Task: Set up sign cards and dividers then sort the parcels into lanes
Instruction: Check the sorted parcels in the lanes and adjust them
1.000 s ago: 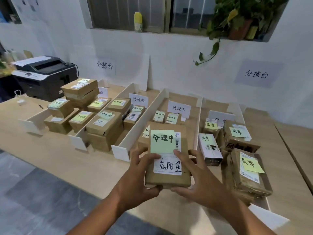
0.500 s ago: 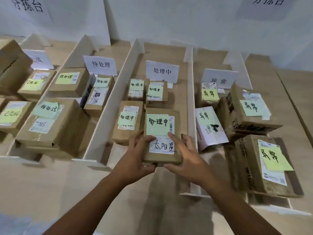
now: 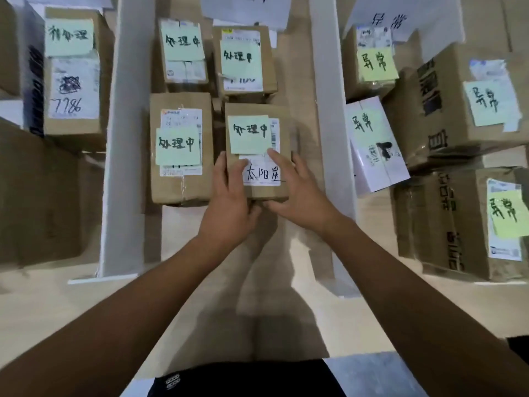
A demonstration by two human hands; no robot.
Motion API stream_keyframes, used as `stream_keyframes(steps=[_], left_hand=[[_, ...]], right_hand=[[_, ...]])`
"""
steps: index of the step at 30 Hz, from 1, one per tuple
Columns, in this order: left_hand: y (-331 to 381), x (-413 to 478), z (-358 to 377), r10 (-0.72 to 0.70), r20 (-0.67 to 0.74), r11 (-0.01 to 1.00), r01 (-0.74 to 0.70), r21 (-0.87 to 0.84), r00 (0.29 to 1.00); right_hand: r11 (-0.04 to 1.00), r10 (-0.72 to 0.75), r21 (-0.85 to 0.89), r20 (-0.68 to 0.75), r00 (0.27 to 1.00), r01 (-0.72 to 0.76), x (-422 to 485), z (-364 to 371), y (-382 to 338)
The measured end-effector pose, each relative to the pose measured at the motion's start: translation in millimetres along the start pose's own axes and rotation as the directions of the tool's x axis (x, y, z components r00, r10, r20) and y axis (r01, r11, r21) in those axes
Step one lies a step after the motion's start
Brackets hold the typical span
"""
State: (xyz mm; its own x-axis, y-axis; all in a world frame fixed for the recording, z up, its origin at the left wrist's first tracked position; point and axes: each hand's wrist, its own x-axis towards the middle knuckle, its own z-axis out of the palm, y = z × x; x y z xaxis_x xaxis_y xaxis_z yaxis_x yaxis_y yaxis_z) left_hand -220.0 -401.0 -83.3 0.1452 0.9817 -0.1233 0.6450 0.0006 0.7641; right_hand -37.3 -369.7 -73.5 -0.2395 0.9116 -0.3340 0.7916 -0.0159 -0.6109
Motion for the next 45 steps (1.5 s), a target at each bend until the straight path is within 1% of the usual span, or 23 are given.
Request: stream_keyframes(steps=[4,7,9,11,14,17,19,22,24,26,29,33,35,37,39,42,45], left_hand=[[2.2,-6.9,-7.3,0.02,-0.006,1.0,-0.02,0.009,1.0],[15.4,-13.3,-16.7,0.098,-0.033,0.995,-0.098,0.015,0.995],[30.2,-18.0,-19.8,0.153,-0.046,0.988,-0.152,0.027,0.987],[54.3,-22.0,-18.3,0.221,-0.047,0.975,-0.218,0.046,0.974],[110.4,-30.8,-2.8,0.326,-0.008,0.942,-0.324,0.085,0.945],[181.4,-51.5,33.5,0.42,0.052,0.899,-0.423,0.117,0.906],[229.5,-73.6,67.6,0.48,0.091,0.863,-0.489,0.13,0.872],[297.0,-112.6,124.9,0.513,0.154,0.847,-0.527,0.068,0.845],[327.1,-132.9,156.0,0.517,0.183,0.847,-0.531,0.03,0.836],[369.1,-156.1,196.3,0.557,0.219,0.822,-0.569,-0.013,0.801],[431.7,-175.6,245.8,0.619,0.233,0.777,-0.629,-0.036,0.75],[499.9,-172.6,301.6,0.675,0.235,0.726,-0.686,-0.042,0.699],[524.8,-161.4,328.3,0.683,0.228,0.718,-0.695,-0.036,0.694],[545.0,-143.1,357.3,0.679,0.215,0.725,-0.687,-0.043,0.702],[564.2,-118.0,387.7,0.665,0.198,0.741,-0.669,-0.051,0.721],[595.5,-78.3,432.6,0.626,0.185,0.775,-0.63,-0.042,0.757],[630.0,-50.2,466.7,0.592,0.165,0.804,-0.593,-0.047,0.789]], right_hand=[[0.999,-0.003,0.052,-0.019,1.0,0.004,-8.1,5.8,-7.2],[0.996,-0.033,0.083,-0.078,0.996,0.04,-29.4,-5.8,-17.5],[0.99,-0.046,0.125,-0.168,0.985,0.067,-50.6,-23.9,-21.2],[0.979,-0.077,0.159,-0.273,0.959,0.124,-79.8,-49.9,-18.2],[0.973,-0.106,0.148,-0.392,0.914,0.176,-140.2,-93.0,2.1],[0.98,-0.082,0.117,-0.504,0.86,0.162,-221.6,-132.8,41.3],[0.984,-0.059,0.103,-0.582,0.811,0.145,-286.1,-157.2,78.9],[0.991,0.009,0.105,-0.66,0.752,0.08,-389.6,-182.7,138.9],[0.993,0.055,0.113,-0.674,0.737,0.029,-439.4,-189.0,170.2],[0.989,0.112,0.146,-0.703,0.702,-0.012,-494.7,-201.9,203.6],[0.986,0.142,0.163,-0.746,0.651,-0.029,-547.9,-231.6,246.2],[0.986,0.156,0.161,-0.801,0.578,-0.043,-576.8,-277.9,300.8],[0.985,0.164,0.168,-0.807,0.567,-0.046,-578.7,-298.2,330.5],[0.986,0.157,0.158,-0.805,0.573,-0.049,-575.9,-316.9,364.0],[0.988,0.148,0.137,-0.791,0.594,-0.065,-568.7,-339.1,397.9],[0.984,0.175,0.153,-0.757,0.629,-0.09,-559.1,-378.4,443.5],[0.988,0.154,0.127,-0.729,0.667,-0.09,-554.1,-425.5,481.3]])
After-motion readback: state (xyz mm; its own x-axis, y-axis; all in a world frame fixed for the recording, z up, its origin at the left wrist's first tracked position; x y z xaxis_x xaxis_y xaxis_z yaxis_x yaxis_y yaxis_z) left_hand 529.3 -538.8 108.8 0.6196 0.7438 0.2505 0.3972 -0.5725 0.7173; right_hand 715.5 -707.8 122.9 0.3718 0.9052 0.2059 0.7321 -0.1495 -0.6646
